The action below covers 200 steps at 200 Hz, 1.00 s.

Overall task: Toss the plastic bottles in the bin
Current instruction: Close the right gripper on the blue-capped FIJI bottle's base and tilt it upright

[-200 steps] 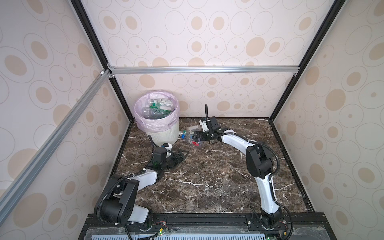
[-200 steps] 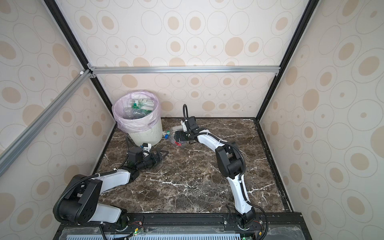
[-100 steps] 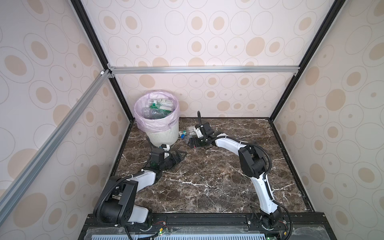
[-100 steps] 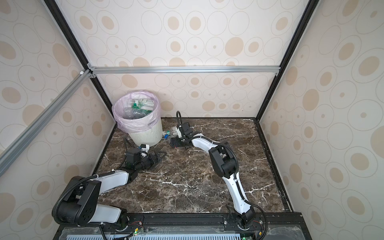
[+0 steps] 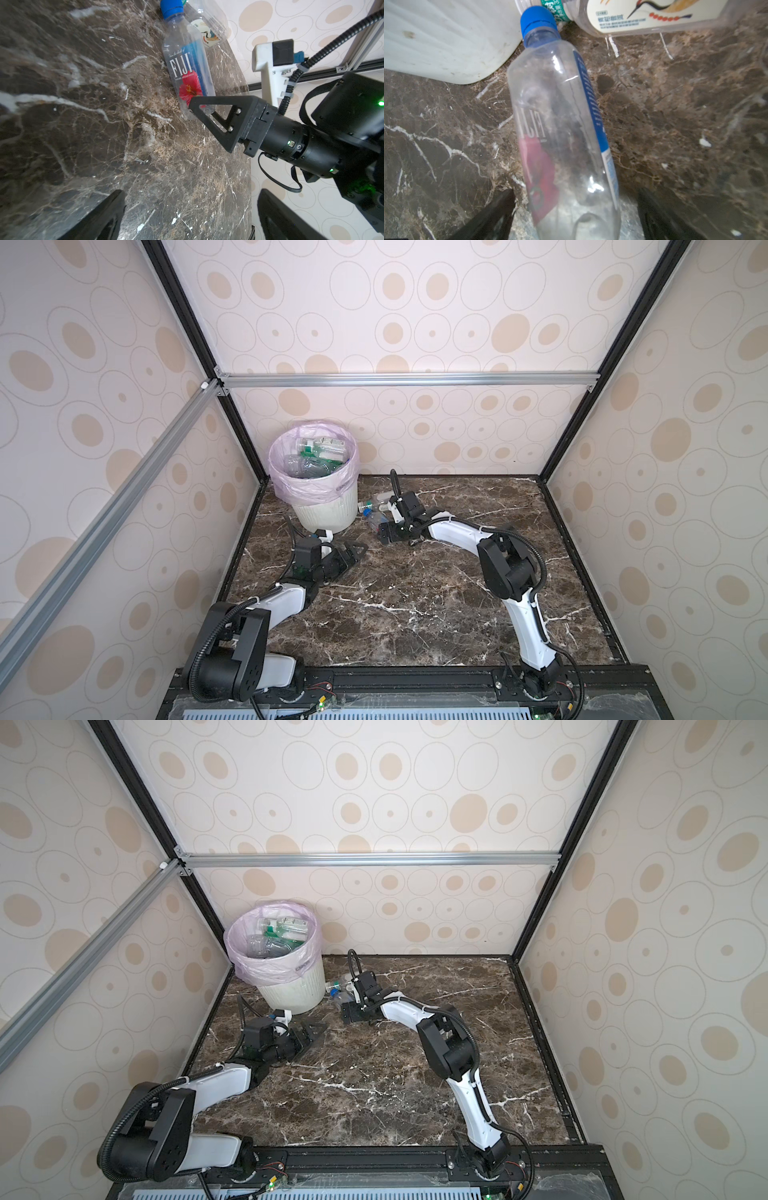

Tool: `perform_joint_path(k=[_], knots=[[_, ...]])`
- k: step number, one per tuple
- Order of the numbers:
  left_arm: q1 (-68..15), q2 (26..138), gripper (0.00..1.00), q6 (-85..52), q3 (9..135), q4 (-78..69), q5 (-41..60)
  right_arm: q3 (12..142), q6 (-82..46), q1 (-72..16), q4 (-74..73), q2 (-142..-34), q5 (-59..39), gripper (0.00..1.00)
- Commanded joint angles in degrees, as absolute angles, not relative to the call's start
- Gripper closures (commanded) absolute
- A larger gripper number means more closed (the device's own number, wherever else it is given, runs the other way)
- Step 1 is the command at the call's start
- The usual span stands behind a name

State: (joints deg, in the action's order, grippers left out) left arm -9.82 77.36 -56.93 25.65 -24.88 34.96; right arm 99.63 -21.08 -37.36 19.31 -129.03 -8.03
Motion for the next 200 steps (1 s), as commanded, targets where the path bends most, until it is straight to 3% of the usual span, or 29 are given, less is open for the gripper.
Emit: perform_joint_path(k=[1, 79, 115, 200], knots=[[-9.14, 75.66, 0.01, -55.81, 25.5, -24.15, 36.3, 102.01, -20.15, -38.3, 22.4, -129.49, -4.9, 0.08], [-8.06, 73.94, 0.01, -55.28, 25.4, -22.13, 36.21, 105.78, -19.17, -40.06, 25.27, -132.64, -3.76, 0.22], [-8.0, 72.91, 0.01, -54.98, 25.31, -21.2, 35.86, 107.73, -18.73, -40.1, 28.12, -133.6, -2.23, 0.33], [-7.91, 73.7, 0.01, -55.55, 25.93, -21.92, 35.86, 98.3, -18.21, -42.05, 26.88, -124.57, -2.48, 0.45]])
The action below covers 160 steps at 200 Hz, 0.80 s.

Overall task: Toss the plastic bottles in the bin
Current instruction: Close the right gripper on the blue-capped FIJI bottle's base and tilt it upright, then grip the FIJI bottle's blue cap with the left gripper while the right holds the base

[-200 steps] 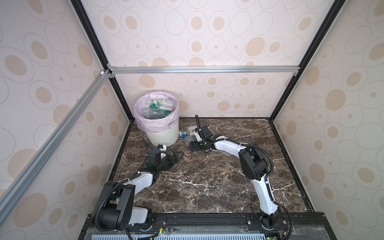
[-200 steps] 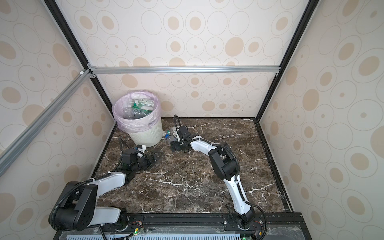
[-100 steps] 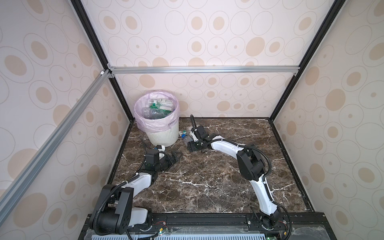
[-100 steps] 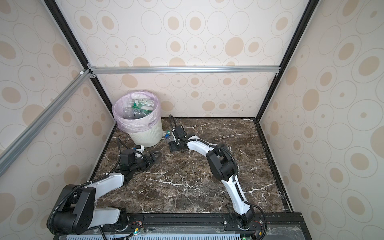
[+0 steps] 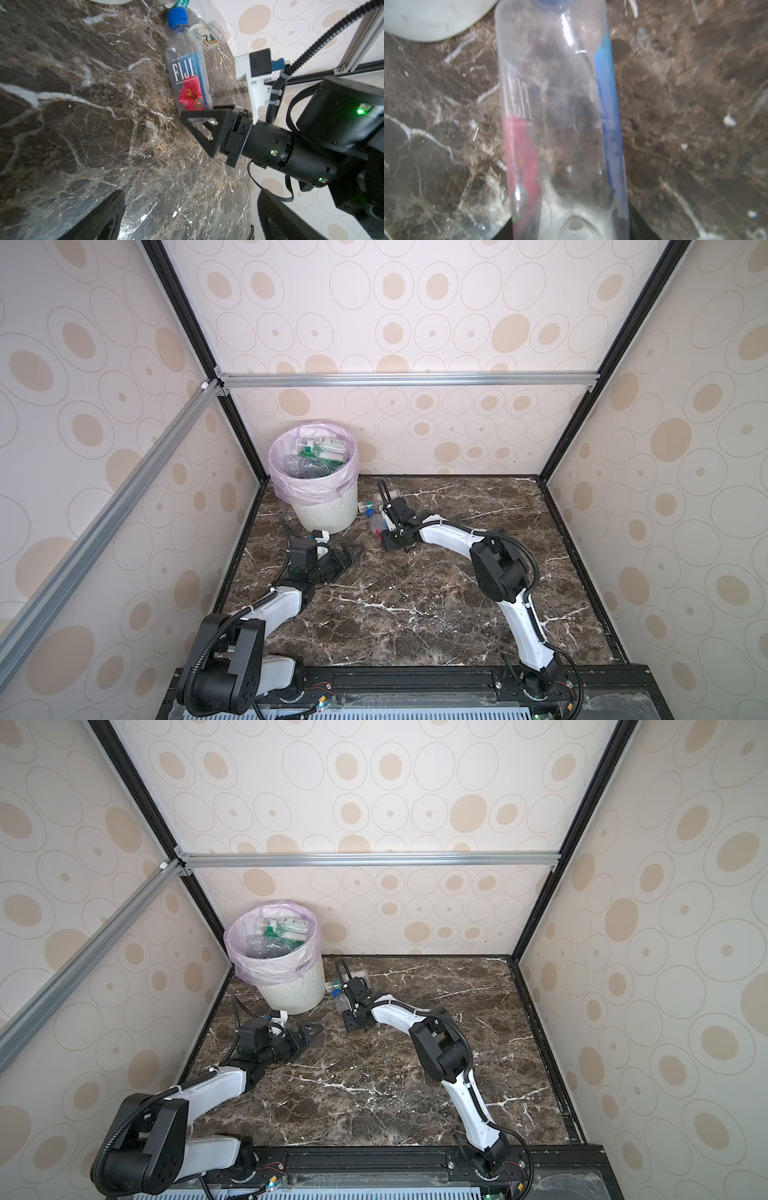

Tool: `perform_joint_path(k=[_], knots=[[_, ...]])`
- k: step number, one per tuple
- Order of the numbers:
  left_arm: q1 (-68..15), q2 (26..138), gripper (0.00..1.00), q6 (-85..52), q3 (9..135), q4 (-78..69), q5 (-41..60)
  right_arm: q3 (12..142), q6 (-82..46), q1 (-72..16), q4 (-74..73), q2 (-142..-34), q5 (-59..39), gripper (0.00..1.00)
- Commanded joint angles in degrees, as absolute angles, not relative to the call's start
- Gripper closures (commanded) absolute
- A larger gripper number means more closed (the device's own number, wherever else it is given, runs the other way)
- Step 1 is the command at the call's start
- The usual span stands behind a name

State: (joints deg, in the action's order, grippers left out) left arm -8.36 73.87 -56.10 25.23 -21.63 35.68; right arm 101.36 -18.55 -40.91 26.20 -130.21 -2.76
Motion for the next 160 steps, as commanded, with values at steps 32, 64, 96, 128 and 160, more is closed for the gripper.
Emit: perform_joint_path(k=[32, 64, 96, 128, 160], knots=[[-7.91, 74.14, 0.01, -55.52, 26.45, -22.14, 35.95, 92.9, -19.75, -42.54, 24.78, -119.62, -3.58, 0.48], [-7.91, 74.22, 0.01, -55.46, 26.71, -21.89, 35.77, 88.18, -22.15, -43.12, 22.58, -115.24, -6.04, 0.5], [-7.91, 75.28, 0.01, -55.24, 28.77, -22.73, 36.09, 84.86, -25.02, -43.46, 20.58, -110.8, -8.32, 0.51], [-7.91, 77.7, 0.03, -56.41, 32.37, -26.63, 37.82, 82.69, -27.22, -43.7, 17.87, -106.54, -10.44, 0.52], [-7.91, 79.85, 0.05, -58.93, 35.02, -33.64, 40.18, 81.24, -28.55, -43.7, 15.17, -103.13, -12.78, 0.52]])
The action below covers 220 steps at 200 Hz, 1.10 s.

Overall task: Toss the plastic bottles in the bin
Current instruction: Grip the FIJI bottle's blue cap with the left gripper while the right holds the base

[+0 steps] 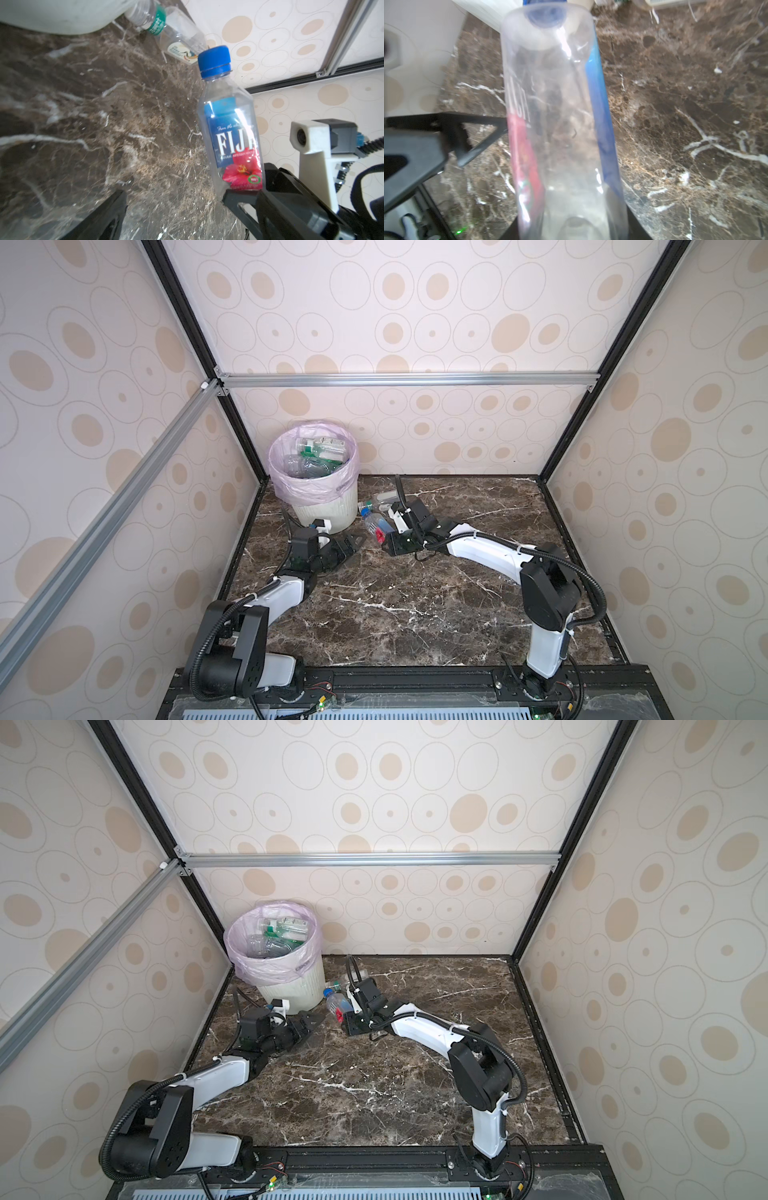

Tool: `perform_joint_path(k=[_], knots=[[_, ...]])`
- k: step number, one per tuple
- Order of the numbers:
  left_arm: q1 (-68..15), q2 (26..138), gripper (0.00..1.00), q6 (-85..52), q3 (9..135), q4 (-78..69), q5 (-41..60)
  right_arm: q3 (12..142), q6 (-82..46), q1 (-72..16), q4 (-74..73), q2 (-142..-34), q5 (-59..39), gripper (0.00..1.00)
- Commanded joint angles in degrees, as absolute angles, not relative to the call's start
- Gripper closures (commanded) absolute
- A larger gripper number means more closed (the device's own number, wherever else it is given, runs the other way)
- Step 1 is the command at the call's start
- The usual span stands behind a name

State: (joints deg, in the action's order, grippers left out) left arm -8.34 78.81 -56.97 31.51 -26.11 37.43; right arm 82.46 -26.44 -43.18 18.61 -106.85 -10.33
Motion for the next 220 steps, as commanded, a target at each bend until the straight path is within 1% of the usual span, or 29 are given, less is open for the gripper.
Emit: perform_joint_path(k=[1, 20, 112, 127, 171, 220], knots=[[-7.91, 79.87, 0.05, -58.95, 35.09, -33.83, 40.21, 81.18, -28.56, -43.73, 15.14, -103.03, -12.85, 0.52], [-7.93, 80.66, 0.07, -59.38, 36.52, -36.8, 41.09, 81.1, -28.83, -43.73, 14.53, -101.58, -13.44, 0.52], [-9.46, 86.9, 0.15, -71.83, 37.28, -67.35, 47.08, 80.41, -28.01, -43.74, 12.13, -97.39, -17.58, 0.52], [-10.06, 88.18, 0.16, -73.4, 37.78, -70.26, 47.61, 80.2, -27.85, -43.76, 11.69, -97.0, -18.69, 0.52], [-12.02, 88.71, 0.19, -72.28, 39.18, -69.7, 47.13, 79.54, -27.86, -43.77, 9.84, -96.33, -20.92, 0.53], [-13.05, 86.7, 0.28, -67.96, 40.0, -62.16, 44.74, 79.1, -27.14, -43.76, 10.02, -96.16, -19.88, 0.52]])
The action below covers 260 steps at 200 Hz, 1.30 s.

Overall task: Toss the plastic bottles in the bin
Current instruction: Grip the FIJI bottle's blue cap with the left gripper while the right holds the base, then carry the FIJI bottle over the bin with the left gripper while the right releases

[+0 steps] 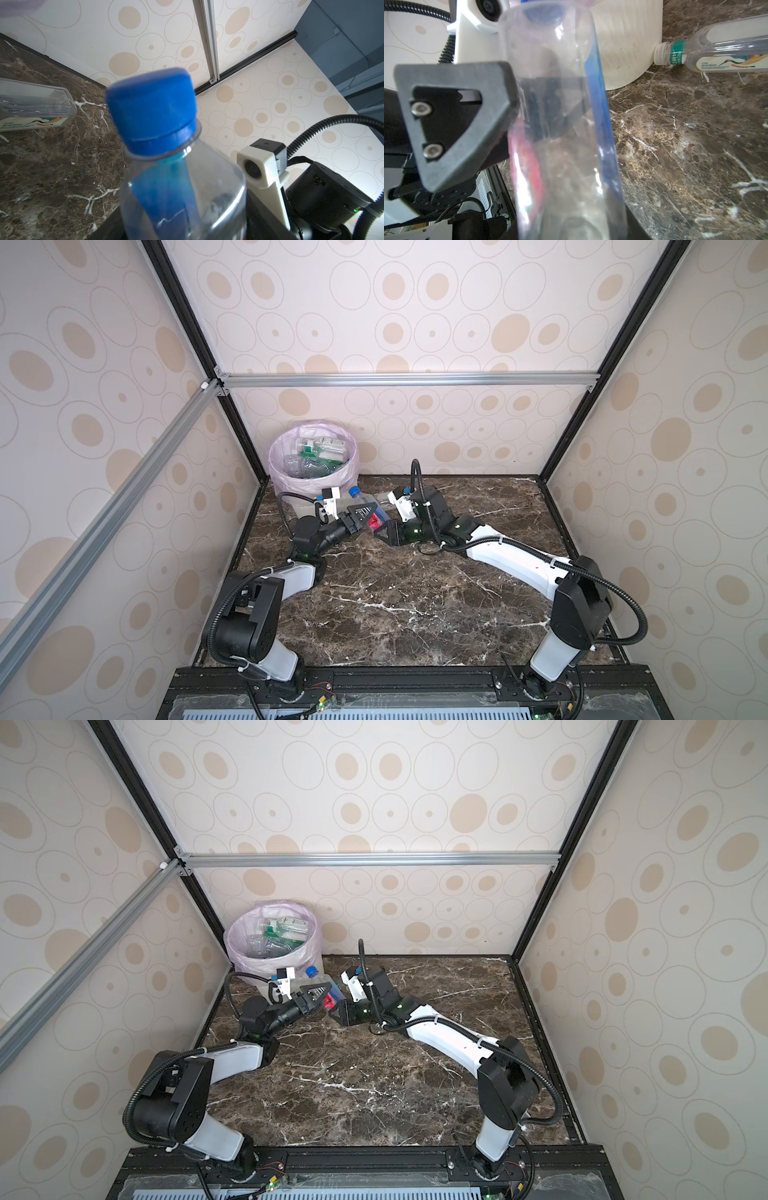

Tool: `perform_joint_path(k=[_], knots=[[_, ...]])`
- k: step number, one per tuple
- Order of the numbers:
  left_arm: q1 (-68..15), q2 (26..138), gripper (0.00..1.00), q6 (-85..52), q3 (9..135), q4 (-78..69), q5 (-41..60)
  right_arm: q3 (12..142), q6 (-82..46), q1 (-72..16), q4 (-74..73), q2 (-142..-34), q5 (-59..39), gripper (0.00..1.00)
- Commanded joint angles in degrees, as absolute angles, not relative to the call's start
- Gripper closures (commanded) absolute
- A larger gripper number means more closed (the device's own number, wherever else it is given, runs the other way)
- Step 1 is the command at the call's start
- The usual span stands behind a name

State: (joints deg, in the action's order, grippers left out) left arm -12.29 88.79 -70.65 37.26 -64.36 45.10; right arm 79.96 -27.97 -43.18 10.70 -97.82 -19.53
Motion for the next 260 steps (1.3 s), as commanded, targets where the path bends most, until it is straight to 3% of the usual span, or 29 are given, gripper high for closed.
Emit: perform_joint_path(k=[1, 42, 137, 225, 260], knots=[[-13.03, 86.64, 0.28, -67.86, 40.08, -62.02, 44.65, 79.1, -27.06, -43.77, 10.02, -96.16, -19.87, 0.52], [-13.41, 84.99, 0.41, -64.51, 41.36, -55.46, 42.64, 77.78, -26.1, -43.83, 10.55, -95.28, -18.49, 0.5], [-14.59, 82.78, 0.53, -61.56, 42.03, -48.63, 38.65, 75.67, -24.96, -43.87, 10.69, -93.19, -17.04, 0.29], [-14.57, 76.03, 0.58, -47.01, 52.04, -16.52, 27.33, 76.34, -20.01, -43.71, 15.43, -87.66, -9.68, 0.0], [-14.3, 74.2, 0.58, -43.62, 58.08, -5.45, 22.82, 82.4, -16.87, -43.77, 19.16, -87.85, -5.73, 0.0]])
